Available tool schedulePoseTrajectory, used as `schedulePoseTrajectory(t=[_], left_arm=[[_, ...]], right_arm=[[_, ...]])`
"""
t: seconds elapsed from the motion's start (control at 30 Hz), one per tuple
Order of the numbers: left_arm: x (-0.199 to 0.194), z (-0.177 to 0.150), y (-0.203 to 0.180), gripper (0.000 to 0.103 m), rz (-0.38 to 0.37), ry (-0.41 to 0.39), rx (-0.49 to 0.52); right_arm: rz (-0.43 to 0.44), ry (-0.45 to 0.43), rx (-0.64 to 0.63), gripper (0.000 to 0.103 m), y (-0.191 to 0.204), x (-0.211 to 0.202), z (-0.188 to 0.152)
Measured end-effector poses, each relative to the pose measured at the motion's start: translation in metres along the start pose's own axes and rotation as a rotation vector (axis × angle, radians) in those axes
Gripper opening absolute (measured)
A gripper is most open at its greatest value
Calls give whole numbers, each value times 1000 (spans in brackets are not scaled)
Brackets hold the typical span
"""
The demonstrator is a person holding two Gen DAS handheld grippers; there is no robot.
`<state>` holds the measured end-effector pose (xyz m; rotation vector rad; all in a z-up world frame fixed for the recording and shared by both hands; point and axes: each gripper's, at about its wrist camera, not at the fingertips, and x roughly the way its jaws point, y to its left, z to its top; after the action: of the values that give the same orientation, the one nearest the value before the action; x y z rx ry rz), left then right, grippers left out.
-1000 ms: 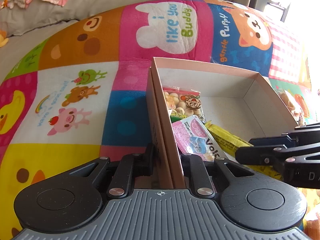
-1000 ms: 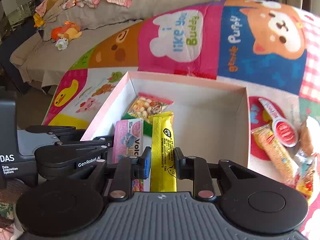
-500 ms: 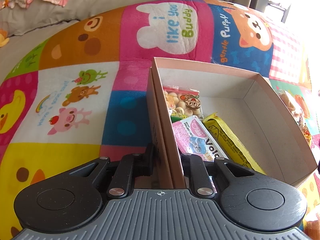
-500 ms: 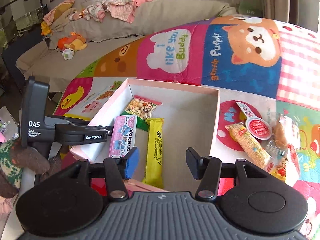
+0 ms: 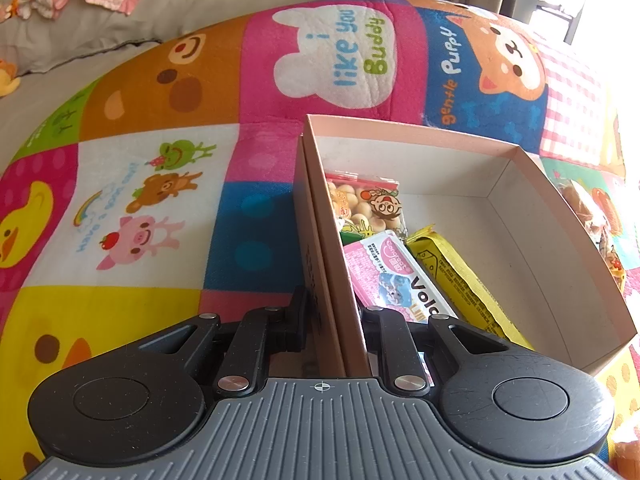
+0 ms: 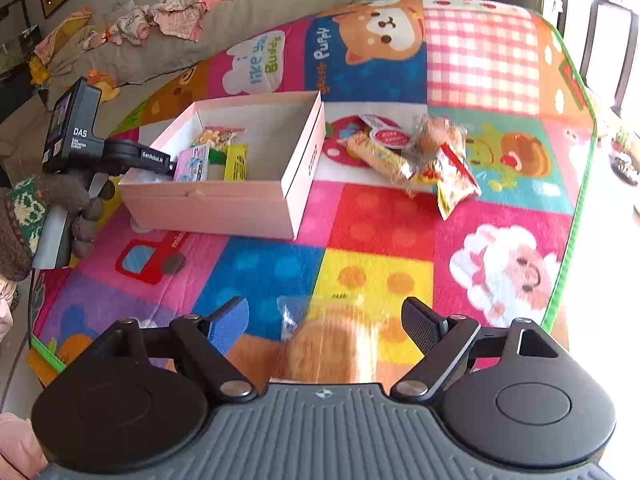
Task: Organize objects
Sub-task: 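Grasp the wrapped round bun with the right gripper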
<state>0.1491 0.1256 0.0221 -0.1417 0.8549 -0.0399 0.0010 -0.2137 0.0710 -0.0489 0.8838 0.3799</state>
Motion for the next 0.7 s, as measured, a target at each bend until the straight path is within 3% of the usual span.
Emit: schedulePoseTrajectory(t=[0.3, 0.5, 0.57, 0.7], left_arm=[[0, 0, 0, 19, -1, 5, 5], [0, 0, 0, 19, 3, 10, 6], [0, 0, 0, 19, 4, 10, 4], [0, 1, -1, 19, 0, 11, 1]], right_arm=[[-43, 5, 97, 85, 3, 26, -27], [-37, -3, 64, 84, 14, 28, -29], [-32, 0, 61, 67, 16, 29, -27], [-7, 0, 61, 62, 19, 30, -23]])
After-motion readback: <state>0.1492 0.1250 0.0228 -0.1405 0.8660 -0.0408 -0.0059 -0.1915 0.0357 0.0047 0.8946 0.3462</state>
